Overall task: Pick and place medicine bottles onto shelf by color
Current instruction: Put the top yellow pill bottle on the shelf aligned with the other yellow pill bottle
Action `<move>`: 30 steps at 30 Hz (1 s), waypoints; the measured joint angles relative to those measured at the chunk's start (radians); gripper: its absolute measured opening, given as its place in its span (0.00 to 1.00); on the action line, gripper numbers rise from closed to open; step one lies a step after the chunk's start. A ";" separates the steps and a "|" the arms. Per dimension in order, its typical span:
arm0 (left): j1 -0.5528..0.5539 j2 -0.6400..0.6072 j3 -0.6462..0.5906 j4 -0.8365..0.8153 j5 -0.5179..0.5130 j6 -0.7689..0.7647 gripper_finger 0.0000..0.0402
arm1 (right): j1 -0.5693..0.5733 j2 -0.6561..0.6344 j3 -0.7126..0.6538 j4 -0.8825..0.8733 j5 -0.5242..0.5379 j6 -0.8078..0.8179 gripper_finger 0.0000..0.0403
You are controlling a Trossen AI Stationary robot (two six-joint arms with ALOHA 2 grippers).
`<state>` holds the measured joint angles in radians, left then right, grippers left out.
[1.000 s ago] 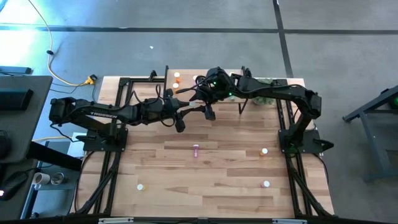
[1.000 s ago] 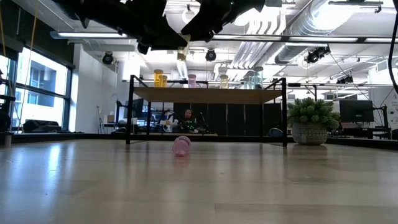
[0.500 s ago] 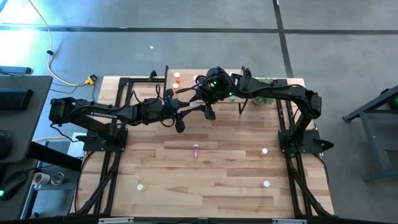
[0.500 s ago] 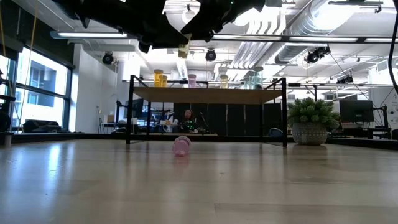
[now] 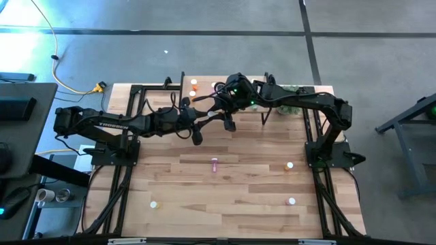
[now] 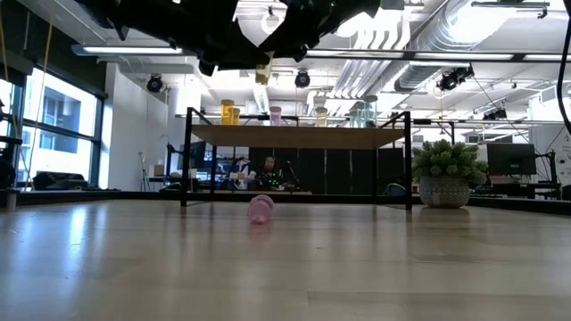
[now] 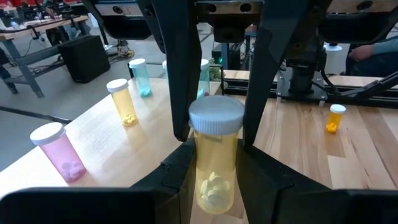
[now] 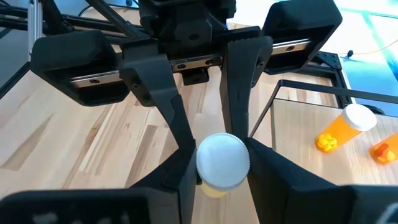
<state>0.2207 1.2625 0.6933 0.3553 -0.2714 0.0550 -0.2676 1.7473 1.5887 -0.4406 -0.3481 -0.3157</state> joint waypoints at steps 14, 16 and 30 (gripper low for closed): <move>0.002 0.000 0.000 0.000 -0.002 0.001 0.39 | 0.001 -0.004 0.000 -0.006 0.066 0.010 0.27; 0.000 0.000 0.000 0.001 -0.004 0.001 0.44 | -0.001 -0.005 0.000 -0.013 0.090 0.010 0.27; 0.002 0.000 0.000 0.001 -0.065 0.023 0.52 | -0.069 -0.131 0.000 -0.077 0.183 0.022 0.27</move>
<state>0.2230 1.2621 0.6933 0.3568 -0.3361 0.0779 -0.3369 1.6166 1.5887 -0.5172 -0.1652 -0.2938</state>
